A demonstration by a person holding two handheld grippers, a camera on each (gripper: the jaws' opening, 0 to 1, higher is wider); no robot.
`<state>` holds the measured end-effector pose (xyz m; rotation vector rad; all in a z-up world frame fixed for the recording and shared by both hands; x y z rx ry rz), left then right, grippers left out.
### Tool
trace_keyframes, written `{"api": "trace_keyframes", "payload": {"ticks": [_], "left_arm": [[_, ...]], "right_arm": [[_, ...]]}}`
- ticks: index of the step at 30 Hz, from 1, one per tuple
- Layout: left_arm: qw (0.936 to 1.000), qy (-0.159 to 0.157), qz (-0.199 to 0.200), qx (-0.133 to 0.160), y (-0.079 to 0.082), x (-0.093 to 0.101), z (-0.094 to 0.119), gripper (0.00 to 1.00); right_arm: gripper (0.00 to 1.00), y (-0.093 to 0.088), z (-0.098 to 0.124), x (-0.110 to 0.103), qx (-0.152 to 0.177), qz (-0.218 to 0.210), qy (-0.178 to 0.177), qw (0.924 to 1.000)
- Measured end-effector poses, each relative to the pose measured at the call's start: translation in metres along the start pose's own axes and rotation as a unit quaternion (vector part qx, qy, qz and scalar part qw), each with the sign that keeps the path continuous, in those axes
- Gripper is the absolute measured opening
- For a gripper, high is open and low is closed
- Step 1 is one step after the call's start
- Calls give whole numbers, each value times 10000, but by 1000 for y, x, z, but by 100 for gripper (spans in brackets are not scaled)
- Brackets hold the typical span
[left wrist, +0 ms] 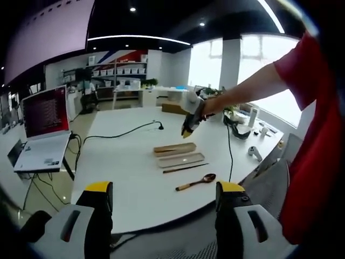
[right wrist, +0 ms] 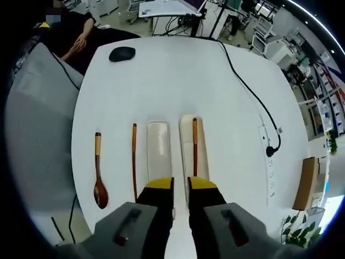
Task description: Arrange the utensils inside the cutlery case until each visible utensil rests in its matching compartment.
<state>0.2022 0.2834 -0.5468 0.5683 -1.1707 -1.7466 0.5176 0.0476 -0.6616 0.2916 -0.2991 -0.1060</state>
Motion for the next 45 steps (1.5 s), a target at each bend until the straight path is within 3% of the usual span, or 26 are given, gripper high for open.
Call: {"api": "trace_keyframes", "payload": {"ticks": [16, 25, 31, 45], "left_arm": [[9998, 67, 27, -197, -9, 0, 11, 80], [9998, 130, 108, -122, -10, -3, 14, 80], [9998, 103, 102, -156, -13, -1, 13, 80], [9994, 217, 194, -177, -18, -4, 19, 80]], "right_arm": [[7, -9, -46, -37, 41, -174, 421, 9990], [7, -21, -52, -50, -90, -269, 536, 9982], [5, -16, -57, -66, 88, -242, 661, 9975], [9, -12, -78, -88, -50, -167, 852, 9962]]}}
Point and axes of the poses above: the point that each gripper's makers call its tool centre point, and the gripper's own axes: z roughly backward along the fingers, x roughly to its right, y roughly out of its top, the point moved 5 cm from there along z, roughly backward along the fingers, and after that the axes turned 7 degrees about -y, right-handed, at the moved point
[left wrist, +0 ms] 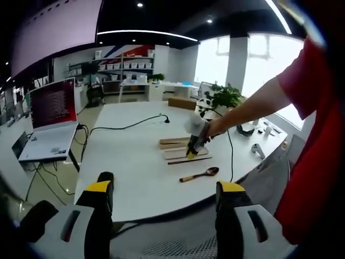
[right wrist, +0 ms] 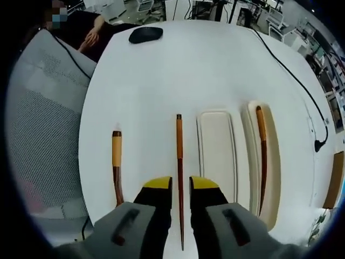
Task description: Arrange the utensils inside the cutlery case until each visible utensil rests in its matching compartment.
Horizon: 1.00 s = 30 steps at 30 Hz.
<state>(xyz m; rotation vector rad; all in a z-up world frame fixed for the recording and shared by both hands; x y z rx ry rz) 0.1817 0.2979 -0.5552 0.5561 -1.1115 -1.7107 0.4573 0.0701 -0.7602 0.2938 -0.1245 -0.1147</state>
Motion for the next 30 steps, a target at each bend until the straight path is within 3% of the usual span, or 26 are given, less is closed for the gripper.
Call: {"api": "trace_keyframes", "payload": {"ticks": [13, 18, 21, 30], "left_arm": [[9999, 75, 87, -49, -4, -3, 1, 80], [9999, 27, 156, -48, -6, 3, -3, 80], [9999, 7, 114, -89, -6, 6, -7, 80], [9999, 22, 99, -86, -2, 4, -10, 80]], "right_arm": [[9, -10, -20, -2, -354, 83, 17, 9993], [7, -9, -20, 1, -348, 74, 50, 9994], [4, -9, -21, 3, -390, 369, -50, 9985], [0, -6, -23, 2, -534, 731, -152, 9958]]}}
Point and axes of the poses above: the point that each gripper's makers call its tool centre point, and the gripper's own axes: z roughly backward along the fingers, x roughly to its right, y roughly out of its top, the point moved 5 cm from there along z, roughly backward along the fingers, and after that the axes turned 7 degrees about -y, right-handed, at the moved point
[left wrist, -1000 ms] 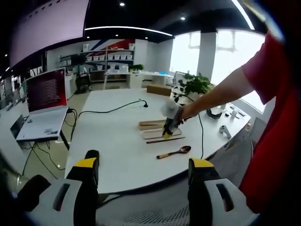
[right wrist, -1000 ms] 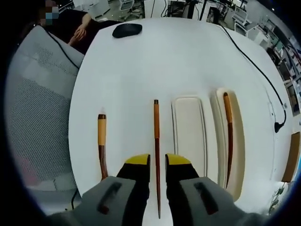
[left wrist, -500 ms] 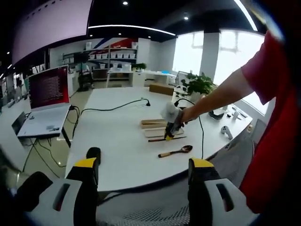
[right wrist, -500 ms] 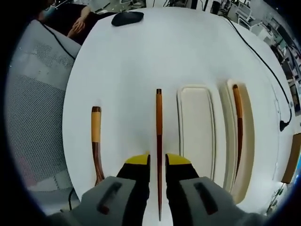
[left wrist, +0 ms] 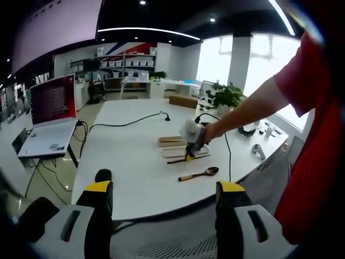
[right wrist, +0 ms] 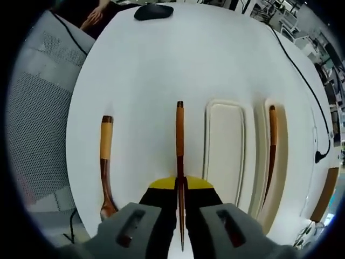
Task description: Arrange the utensils inside the cutlery case until each visible utensil rests in its matching compartment.
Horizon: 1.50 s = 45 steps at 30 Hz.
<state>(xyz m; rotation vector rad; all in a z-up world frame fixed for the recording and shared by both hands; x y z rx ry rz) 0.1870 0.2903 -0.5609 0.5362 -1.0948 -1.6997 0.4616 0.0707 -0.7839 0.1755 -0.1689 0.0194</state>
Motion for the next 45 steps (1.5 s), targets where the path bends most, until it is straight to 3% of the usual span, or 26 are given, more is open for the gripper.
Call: {"api": "trace_keyframes", "payload": {"ticks": [6, 13, 17, 22, 32, 45], "left_arm": [[10000, -8, -48, -3, 5, 1, -4, 80], [9999, -45, -108, -27, 5, 4, -8, 79], [9998, -71, -163, -52, 5, 5, -8, 79], [9997, -64, -227, -63, 7, 4, -5, 79], [9994, -109, -315, 4, 11, 2, -5, 79], [9988, -222, -429, 89, 15, 5, -9, 78]], "right_arm": [[0, -1, 1, 2, 32, -181, 65, 9998], [0, -4, 2, 0, 366, -353, 14, 9987], [0, -5, 2, -1, 509, -237, -4, 9984], [0, -4, 5, -7, 414, -277, -8, 9988], [0, -13, 18, -8, 534, -543, -144, 9970], [0, -17, 38, -9, 666, -551, -211, 9960]]}}
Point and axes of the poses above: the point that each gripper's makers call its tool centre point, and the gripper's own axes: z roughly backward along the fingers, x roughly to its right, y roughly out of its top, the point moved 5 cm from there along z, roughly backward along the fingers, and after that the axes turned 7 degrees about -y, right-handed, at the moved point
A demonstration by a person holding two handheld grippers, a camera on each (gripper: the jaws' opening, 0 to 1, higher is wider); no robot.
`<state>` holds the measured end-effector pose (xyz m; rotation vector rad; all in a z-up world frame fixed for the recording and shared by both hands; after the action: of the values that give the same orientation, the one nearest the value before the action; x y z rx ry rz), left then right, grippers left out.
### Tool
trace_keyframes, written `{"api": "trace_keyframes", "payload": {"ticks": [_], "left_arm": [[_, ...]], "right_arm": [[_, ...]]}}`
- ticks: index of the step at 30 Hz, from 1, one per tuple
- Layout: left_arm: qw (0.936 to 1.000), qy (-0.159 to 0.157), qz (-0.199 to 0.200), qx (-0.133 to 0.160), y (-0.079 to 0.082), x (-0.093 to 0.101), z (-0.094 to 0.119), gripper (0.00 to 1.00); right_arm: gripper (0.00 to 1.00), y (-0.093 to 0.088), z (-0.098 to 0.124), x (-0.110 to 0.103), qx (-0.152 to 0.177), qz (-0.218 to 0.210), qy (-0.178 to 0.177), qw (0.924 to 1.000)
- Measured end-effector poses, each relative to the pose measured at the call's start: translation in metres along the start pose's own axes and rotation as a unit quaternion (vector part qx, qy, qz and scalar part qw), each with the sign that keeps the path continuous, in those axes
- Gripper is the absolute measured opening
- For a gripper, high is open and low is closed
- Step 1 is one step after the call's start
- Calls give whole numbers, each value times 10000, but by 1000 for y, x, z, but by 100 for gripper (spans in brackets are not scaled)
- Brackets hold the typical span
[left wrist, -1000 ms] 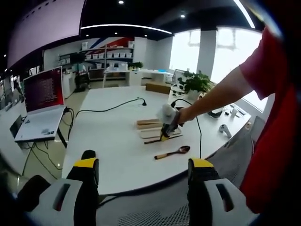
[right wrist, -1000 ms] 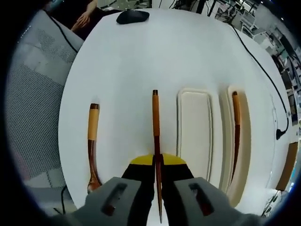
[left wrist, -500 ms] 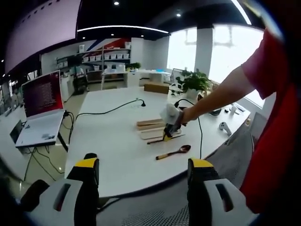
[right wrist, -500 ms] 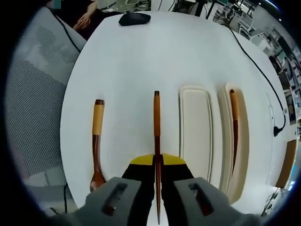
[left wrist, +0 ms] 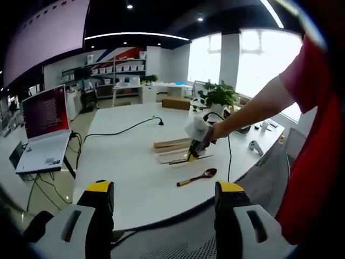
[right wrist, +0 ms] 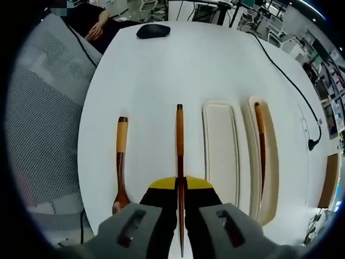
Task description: Arrange the utensils inside the cutlery case until each visible utensil rests in its matching compartment.
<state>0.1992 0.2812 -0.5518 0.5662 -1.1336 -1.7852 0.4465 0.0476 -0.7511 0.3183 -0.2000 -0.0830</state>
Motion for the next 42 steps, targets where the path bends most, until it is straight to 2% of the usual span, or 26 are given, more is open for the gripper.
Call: {"api": "trace_keyframes", "payload": {"ticks": [12, 16, 28, 36, 42], "left_arm": [[10000, 27, 37, 27, -3, -1, 5, 78], [10000, 27, 26, 11, -4, -3, 4, 78], [10000, 9, -15, -37, -2, -3, 2, 78], [10000, -7, 24, -48, -2, -4, 0, 77], [9999, -64, 1, -80, 0, -3, -5, 77]], "right_arm": [[0, 4, 17, 7, 82, -88, 73, 9999], [0, 5, 23, 12, 28, 43, 93, 9999], [0, 13, 54, 50, 44, 118, -78, 9999], [0, 16, 52, 52, 127, -57, -78, 9999], [0, 14, 46, 50, 25, 195, -46, 9998]]}}
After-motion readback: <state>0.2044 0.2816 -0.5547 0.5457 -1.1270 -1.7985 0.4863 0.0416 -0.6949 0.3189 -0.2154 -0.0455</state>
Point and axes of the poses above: the point that each gripper's makers call its tool centre point, and the gripper's own axes: z roughly backward along the fingers, x roughly to its right, y roughly out of its top, the point moved 5 cm from there along z, roughly backward along the fingers, and after that the axes turned 7 degrees about -y, right-handed, at the moved point
